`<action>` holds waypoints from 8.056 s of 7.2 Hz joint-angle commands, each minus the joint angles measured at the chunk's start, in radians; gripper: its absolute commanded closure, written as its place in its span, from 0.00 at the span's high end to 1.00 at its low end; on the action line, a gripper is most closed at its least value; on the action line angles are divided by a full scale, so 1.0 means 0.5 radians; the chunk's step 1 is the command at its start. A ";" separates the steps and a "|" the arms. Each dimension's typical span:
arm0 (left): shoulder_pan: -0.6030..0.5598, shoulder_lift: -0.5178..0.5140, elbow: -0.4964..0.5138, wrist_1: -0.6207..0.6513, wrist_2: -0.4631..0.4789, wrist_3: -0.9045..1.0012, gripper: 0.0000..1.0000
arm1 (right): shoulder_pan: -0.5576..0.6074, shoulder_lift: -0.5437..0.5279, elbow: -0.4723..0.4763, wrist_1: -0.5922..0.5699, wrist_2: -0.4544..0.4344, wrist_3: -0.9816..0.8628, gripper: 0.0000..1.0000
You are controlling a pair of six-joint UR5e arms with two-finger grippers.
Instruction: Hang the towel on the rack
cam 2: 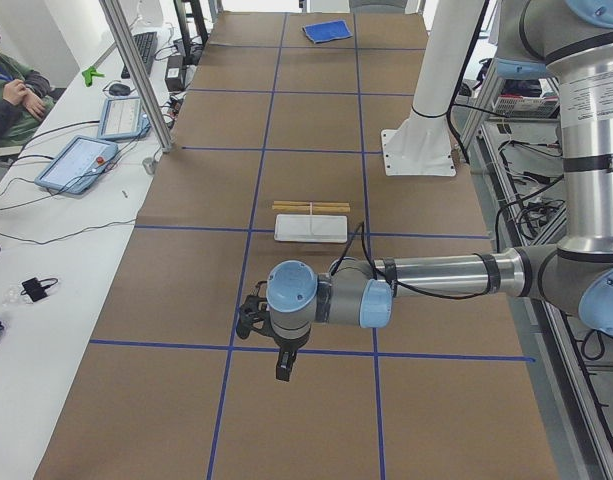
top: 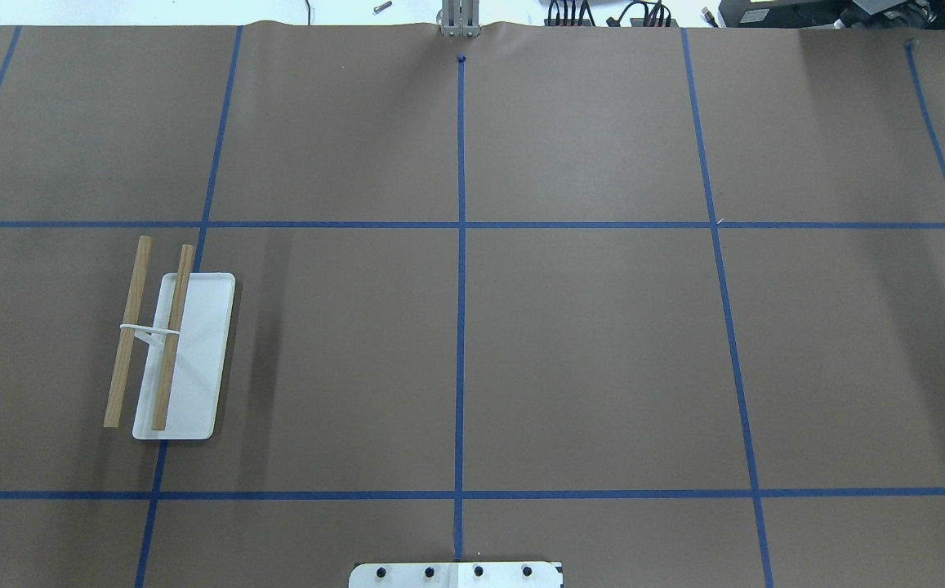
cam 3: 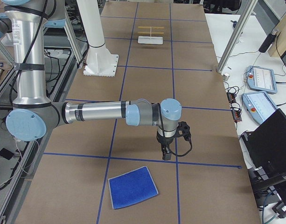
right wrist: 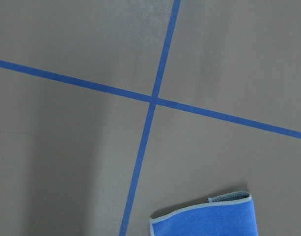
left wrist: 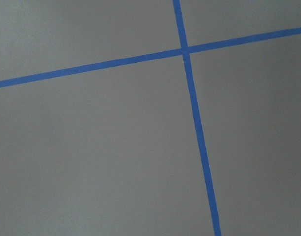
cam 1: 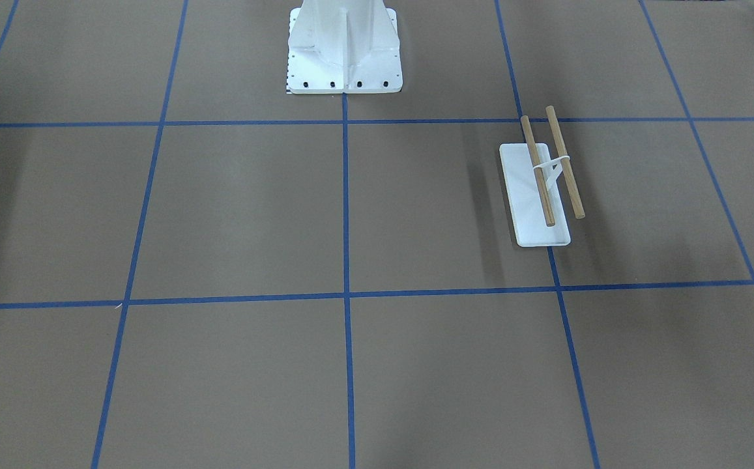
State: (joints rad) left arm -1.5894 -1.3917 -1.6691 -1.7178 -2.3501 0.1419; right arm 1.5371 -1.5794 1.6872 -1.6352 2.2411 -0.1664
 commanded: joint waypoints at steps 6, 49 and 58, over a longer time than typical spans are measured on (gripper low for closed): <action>0.000 -0.039 -0.076 -0.004 -0.012 0.005 0.99 | 0.000 0.222 0.196 0.000 -0.009 0.193 1.00; 0.000 -0.186 -0.030 -0.479 -0.006 -0.011 0.99 | 0.101 0.289 -0.869 1.601 0.485 0.170 0.00; 0.193 -0.735 -0.211 -0.528 -0.337 -1.995 0.98 | -0.943 0.612 0.236 1.556 -0.188 1.397 0.00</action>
State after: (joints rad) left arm -1.5422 -1.7115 -1.7504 -1.9669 -2.5007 -0.6307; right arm 1.1596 -1.2944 1.7480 -0.8545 2.2788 0.4652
